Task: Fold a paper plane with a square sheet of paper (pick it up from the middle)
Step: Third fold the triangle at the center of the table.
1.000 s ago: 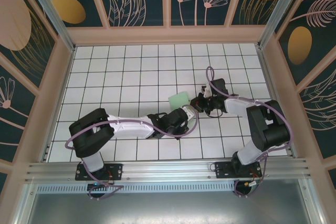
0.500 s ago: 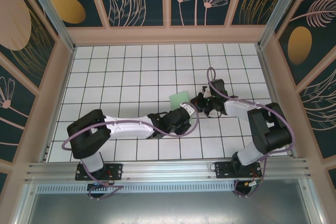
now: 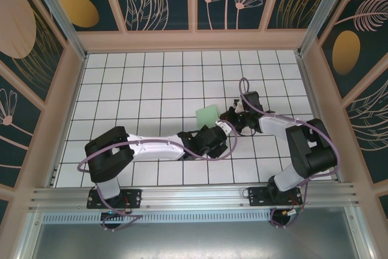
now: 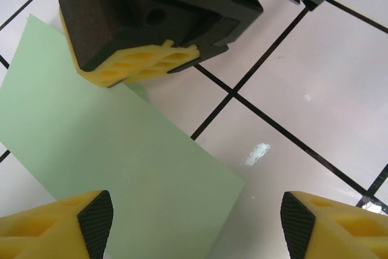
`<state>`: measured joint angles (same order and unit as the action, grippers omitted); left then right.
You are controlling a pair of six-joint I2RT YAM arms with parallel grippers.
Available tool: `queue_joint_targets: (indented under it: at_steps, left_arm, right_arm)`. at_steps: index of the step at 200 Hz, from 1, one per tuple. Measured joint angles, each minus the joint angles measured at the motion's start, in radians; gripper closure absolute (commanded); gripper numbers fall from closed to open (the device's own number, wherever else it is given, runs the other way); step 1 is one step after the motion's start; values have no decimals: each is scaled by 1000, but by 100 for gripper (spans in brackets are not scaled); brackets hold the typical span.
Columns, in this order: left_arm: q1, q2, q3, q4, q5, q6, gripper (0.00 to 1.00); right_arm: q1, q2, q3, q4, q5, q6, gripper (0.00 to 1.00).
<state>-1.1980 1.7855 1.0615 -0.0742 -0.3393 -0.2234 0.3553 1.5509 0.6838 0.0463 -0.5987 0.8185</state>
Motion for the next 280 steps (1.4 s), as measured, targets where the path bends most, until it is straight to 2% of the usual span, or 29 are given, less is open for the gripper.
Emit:
queue_joint_targets:
  at_steps: [26,105,152,172,183,201,212,280]
  left_arm:
    - [-10,24,12,-16,-30,10,32]
    - [-11,55,44,-29,-115,1,81]
    - [-10,45,26,10,-99,-13,100]
    - [4,21,-6,43,-54,-23,100]
    - [18,0,-31,68,-21,-32,100]
    - [50,-35,-75,119,54,-50,100]
    - [76,-66,-113,157,108,-64,100]
    - [204,-100,-202,317,412,-127,100]
  right_arm:
    - [0,0,0,0,0,0,98]
    - [0,0,0,0,8,-1,97]
    - [0,0,0,-8,16,-13,91]
    - [0,0,1,-29,16,-29,87]
    - [0,0,3,-40,21,-35,80]
    - [-6,0,16,-63,27,-61,77]
    - [-14,-7,26,-76,31,-75,69]
    - [-49,-101,50,-165,77,-164,68]
